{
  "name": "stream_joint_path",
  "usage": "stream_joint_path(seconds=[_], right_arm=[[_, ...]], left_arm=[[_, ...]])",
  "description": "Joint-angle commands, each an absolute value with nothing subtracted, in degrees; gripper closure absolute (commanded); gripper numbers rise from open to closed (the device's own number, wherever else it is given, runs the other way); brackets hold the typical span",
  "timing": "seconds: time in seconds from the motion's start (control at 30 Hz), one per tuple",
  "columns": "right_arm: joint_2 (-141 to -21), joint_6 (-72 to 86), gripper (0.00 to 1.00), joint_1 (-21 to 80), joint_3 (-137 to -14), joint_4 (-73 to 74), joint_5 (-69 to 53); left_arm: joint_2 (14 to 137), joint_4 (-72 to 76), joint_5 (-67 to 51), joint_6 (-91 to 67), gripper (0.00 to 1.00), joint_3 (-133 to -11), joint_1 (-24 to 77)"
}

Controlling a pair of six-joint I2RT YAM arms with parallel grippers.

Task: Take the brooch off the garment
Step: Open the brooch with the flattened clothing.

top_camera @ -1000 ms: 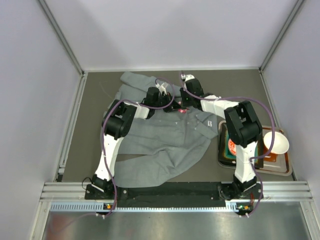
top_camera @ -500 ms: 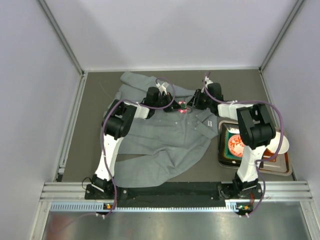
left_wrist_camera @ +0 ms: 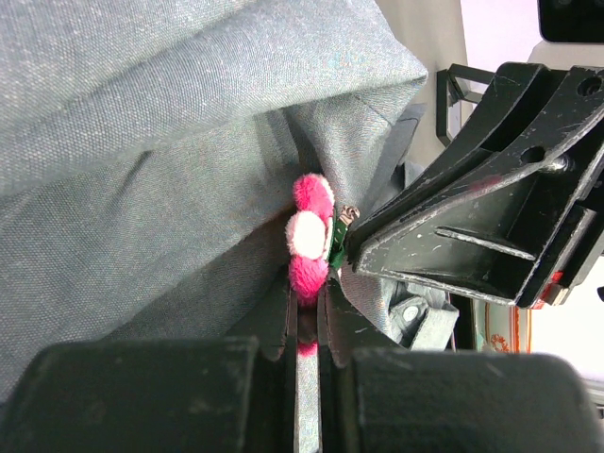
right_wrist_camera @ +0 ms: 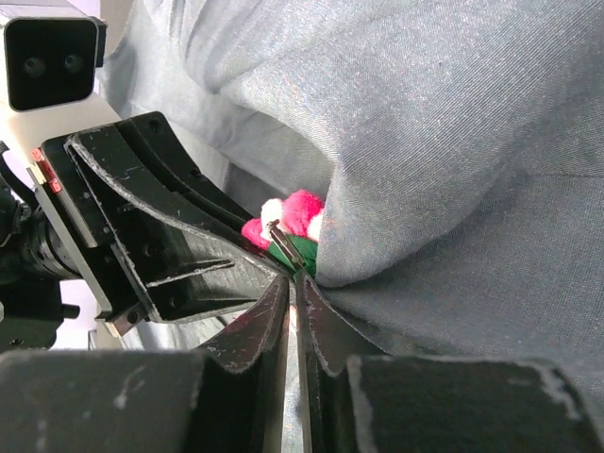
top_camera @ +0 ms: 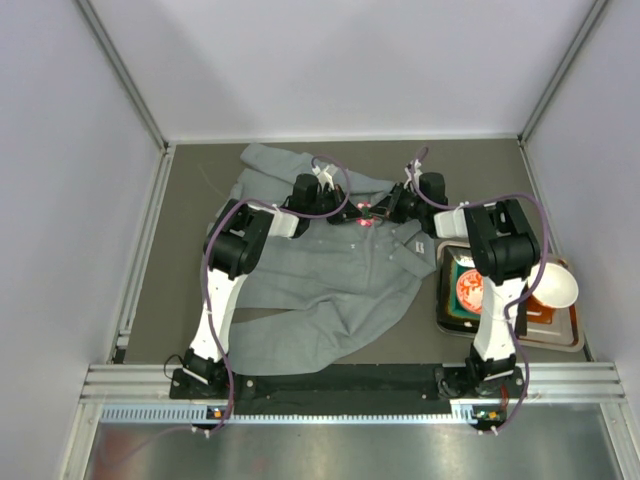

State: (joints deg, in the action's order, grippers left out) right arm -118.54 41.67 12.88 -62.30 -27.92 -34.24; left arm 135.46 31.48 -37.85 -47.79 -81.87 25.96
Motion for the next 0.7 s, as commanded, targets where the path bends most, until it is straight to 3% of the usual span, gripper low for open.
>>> stream_joint_path(seconds=[0.0,0.33,0.53,0.57,0.6,0.63,0.67], right_arm=[[-118.65,42.02,0.93,12.39,-64.25,-31.29,-35.25],[-120.06,42.8,0.94,11.6,-65.48,-32.26,-35.95],[-121.81,43.77,1.0,11.6,-66.36,-33.13,-37.7],[-122.16,44.38,1.0,11.6,-66.27,-33.48,-37.97],[-122.34,44.65,1.0,11.6,-65.83,-34.18,-38.14],[-122.43,44.91,1.0,11.6,-65.66,-34.36,-38.14],[-122.43,45.43,1.0,11.6,-65.39,-34.63,-38.14]], left_arm=[[135.35,29.97,-37.71,-45.44,1.0,-82.62,25.84],[135.35,30.32,-37.97,-45.44,1.0,-82.53,25.84],[135.0,31.28,-37.97,-45.53,0.99,-82.62,25.93],[134.83,31.72,-37.79,-45.79,0.83,-82.18,25.93],[134.3,32.42,-37.71,-45.97,0.76,-82.0,25.84],[134.12,33.39,-37.79,-46.14,0.62,-81.91,25.84],[133.86,33.57,-37.71,-46.23,0.57,-82.0,25.84]])
